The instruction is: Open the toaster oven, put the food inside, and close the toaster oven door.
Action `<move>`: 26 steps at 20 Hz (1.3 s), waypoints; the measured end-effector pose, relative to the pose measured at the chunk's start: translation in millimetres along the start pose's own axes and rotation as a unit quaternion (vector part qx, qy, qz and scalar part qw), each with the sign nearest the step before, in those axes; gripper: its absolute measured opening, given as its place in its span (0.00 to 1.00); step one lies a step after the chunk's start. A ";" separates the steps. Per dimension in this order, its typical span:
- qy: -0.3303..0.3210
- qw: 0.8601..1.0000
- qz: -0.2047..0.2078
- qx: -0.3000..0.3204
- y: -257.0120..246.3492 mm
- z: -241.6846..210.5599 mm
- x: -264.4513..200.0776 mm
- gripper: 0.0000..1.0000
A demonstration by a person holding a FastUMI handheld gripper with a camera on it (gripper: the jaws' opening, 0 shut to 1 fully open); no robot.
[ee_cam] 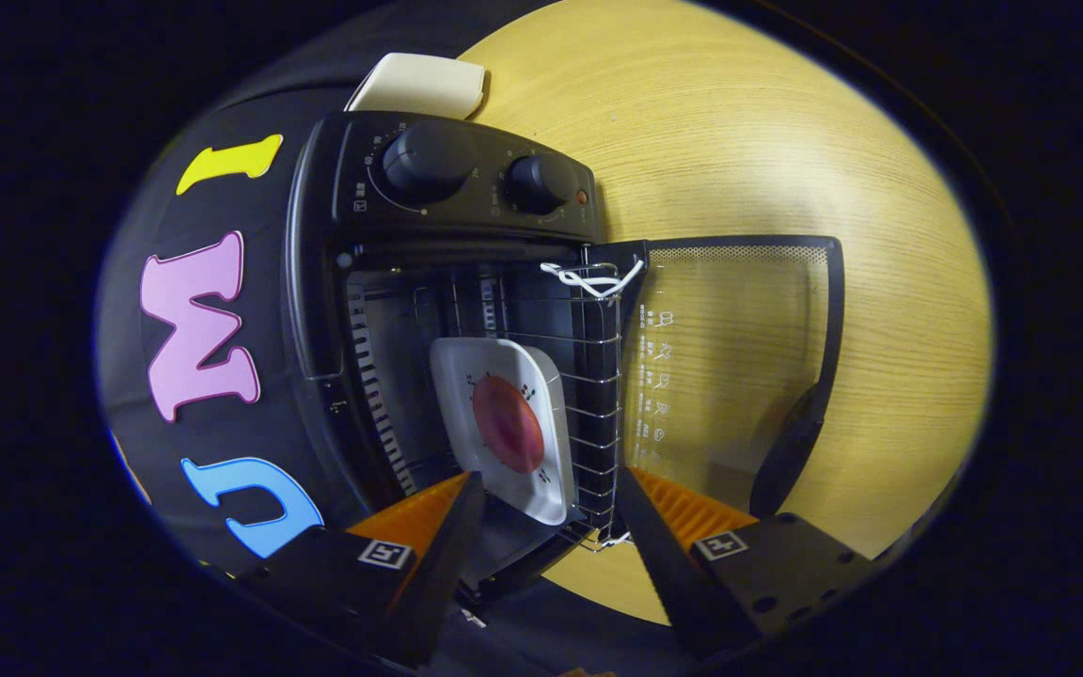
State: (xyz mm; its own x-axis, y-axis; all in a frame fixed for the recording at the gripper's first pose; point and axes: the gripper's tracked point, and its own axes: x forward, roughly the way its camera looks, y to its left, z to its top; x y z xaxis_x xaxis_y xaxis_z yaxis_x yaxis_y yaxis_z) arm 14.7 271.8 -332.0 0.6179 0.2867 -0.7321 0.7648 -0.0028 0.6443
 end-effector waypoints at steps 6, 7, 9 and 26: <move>0.061 0.989 0.000 -0.133 -3.7 -16.8 -42.0 0.99; 0.070 0.984 -0.005 -0.164 -9.7 -17.8 -48.0 0.99; 0.086 0.969 -0.011 -0.230 -20.8 -19.1 -61.4 0.98; 0.105 0.746 -0.116 -0.647 -159.0 -1.9 -74.6 0.99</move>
State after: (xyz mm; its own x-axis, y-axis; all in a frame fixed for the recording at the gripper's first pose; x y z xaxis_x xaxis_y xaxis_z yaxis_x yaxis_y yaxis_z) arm -153.3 252.7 -379.4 0.3495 0.2800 -0.8941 -0.0549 0.9588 0.2788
